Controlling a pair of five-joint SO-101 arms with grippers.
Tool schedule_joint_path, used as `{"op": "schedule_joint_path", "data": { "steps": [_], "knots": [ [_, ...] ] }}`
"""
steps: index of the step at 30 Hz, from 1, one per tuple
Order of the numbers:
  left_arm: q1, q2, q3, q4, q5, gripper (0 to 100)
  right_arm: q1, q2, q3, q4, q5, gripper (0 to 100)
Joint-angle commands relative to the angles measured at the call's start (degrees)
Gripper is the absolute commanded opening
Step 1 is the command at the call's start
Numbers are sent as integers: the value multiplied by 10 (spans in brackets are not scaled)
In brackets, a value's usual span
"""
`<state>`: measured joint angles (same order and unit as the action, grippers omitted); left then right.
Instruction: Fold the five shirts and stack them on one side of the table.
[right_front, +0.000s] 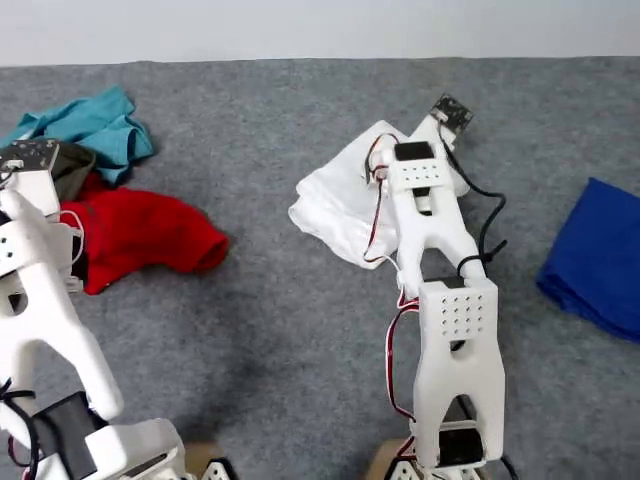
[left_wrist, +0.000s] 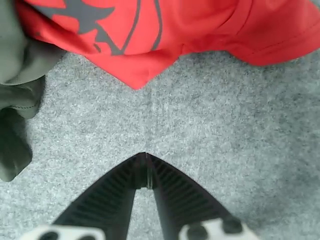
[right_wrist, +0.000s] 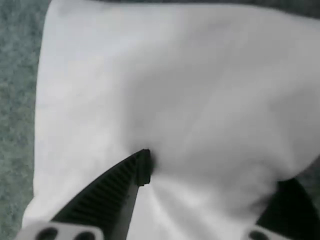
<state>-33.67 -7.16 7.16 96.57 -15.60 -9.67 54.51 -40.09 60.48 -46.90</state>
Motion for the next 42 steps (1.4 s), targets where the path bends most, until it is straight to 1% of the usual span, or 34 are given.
{"op": "schedule_joint_path", "data": {
  "steps": [1,2,3,5,7,16,23,26,29,32,36,42],
  "knots": [
    [4,-24,-4,-7,-4,4,2,28,-91,15,15,67],
    [4,-23,-4,-7,-4,4,4,29,-105,28,15,18],
    [4,-23,-4,-7,-4,4,5,29,-117,42,15,2],
    [4,-23,-4,-7,-4,4,8,26,-137,68,15,28],
    [4,-23,-4,-7,-4,4,11,26,-170,94,15,7],
    [4,-26,-4,-7,-4,4,10,31,-335,241,12,9],
    [4,-27,-4,-5,-3,4,15,30,-461,337,19,9],
    [4,-27,-4,-3,-3,4,30,26,-493,361,49,9],
    [4,-27,-5,4,-3,4,67,26,-498,364,77,9],
    [4,-27,-5,11,-3,4,107,25,-502,374,119,9],
    [4,-27,-5,9,-3,4,145,24,-558,418,186,8],
    [4,-27,-5,7,-1,4,198,-12,-561,420,267,8]
  ]
}}
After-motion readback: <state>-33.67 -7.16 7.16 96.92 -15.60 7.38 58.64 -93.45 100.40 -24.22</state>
